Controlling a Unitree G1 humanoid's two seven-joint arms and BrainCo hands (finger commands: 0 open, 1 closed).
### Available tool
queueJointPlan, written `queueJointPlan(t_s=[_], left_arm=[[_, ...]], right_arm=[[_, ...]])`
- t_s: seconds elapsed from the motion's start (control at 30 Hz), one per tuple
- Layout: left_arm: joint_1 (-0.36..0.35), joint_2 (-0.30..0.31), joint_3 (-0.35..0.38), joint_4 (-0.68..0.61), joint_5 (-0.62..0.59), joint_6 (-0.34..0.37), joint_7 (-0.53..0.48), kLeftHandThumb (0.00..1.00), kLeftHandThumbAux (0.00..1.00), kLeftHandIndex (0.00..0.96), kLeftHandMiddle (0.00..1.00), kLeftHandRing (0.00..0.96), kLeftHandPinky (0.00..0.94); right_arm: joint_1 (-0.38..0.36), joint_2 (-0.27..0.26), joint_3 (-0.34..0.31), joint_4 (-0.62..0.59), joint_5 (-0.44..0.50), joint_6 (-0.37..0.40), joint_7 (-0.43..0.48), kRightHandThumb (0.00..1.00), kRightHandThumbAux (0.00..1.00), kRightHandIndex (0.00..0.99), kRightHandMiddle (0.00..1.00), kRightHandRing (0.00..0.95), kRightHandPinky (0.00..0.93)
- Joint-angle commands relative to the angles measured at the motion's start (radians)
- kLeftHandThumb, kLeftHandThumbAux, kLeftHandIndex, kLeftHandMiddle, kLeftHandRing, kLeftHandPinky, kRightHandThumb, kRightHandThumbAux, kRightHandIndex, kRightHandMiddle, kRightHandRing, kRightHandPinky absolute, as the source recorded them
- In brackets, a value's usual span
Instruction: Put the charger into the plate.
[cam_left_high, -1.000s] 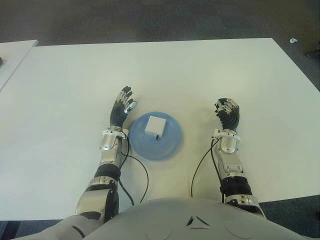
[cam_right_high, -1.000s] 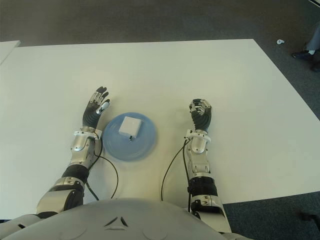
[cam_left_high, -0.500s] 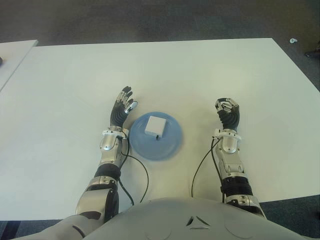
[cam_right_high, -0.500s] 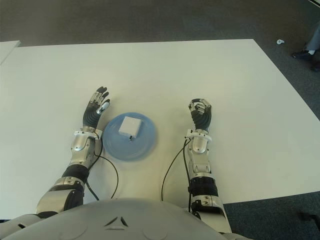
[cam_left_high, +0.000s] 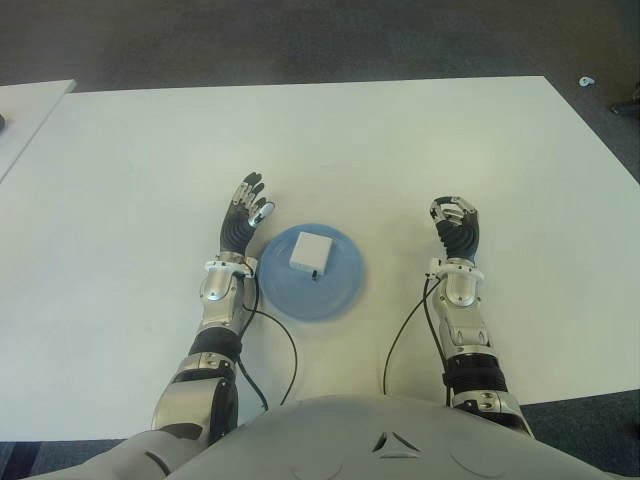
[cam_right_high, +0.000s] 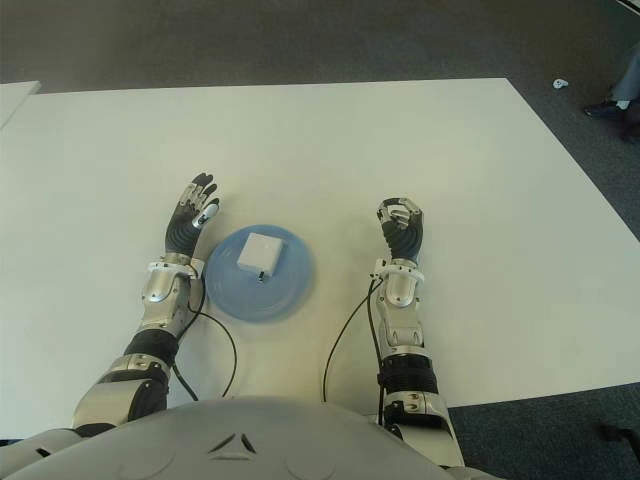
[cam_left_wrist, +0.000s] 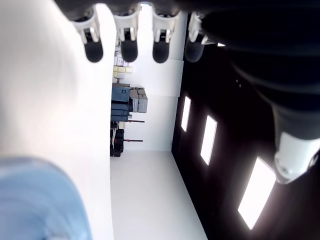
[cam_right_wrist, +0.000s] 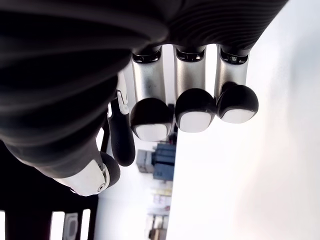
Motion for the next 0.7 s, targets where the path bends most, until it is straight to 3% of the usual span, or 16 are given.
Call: queueJointPlan(t_s=[0.03,0.23,0.37,0.5,0.53,0.57,0.63,0.7], left_arm=[[0.058,-0.017,-0.005,0.039,0.0,0.045,0.009,0.023,0.576,0.0,0.0,0.0,0.0],[0.06,-0.02,-0.004,0.033,-0.002,0.049,0.011,0.025,0.574,0.0,0.0,0.0,0.0],[0.061,-0.023,-0.002,0.03,-0.007,0.055,0.012,0.024,0.579,0.0,0.0,0.0,0.0],[0.062,-0.025,-0.001,0.029,-0.008,0.053,0.012,0.023,0.587,0.0,0.0,0.0,0.001],[0.062,-0.025,0.0,0.029,-0.008,0.052,0.012,0.022,0.588,0.0,0.0,0.0,0.001],[0.062,-0.025,0.0,0.028,-0.009,0.052,0.011,0.022,0.589,0.0,0.0,0.0,0.002],[0.064,-0.027,-0.001,0.026,-0.01,0.052,0.011,0.022,0.59,0.0,0.0,0.0,0.001],[0.065,-0.028,-0.001,0.025,-0.01,0.052,0.012,0.022,0.59,0.0,0.0,0.0,0.001]], right_arm=[[0.007,0.0,0.0,0.003,0.0,0.021,0.003,0.748,0.707,0.44,0.931,0.91,0.895],[0.007,-0.002,-0.002,0.009,0.005,0.001,0.004,0.748,0.707,0.44,0.927,0.904,0.881],[0.002,-0.019,-0.001,0.057,0.022,-0.07,0.036,0.745,0.705,0.442,0.883,0.866,0.83],[0.001,-0.042,0.013,0.078,0.03,-0.105,0.092,0.722,0.705,0.425,0.606,0.59,0.537],[0.0,-0.047,0.017,0.077,0.027,-0.105,0.102,0.653,0.627,0.343,0.491,0.487,0.446],[0.002,-0.059,0.026,0.074,0.023,-0.098,0.123,0.627,0.599,0.313,0.449,0.45,0.413],[0.005,-0.08,0.039,0.072,0.02,-0.087,0.164,0.501,0.504,0.191,0.276,0.258,0.242],[0.007,-0.1,0.052,0.07,0.018,-0.074,0.202,0.429,0.467,0.123,0.177,0.16,0.157]])
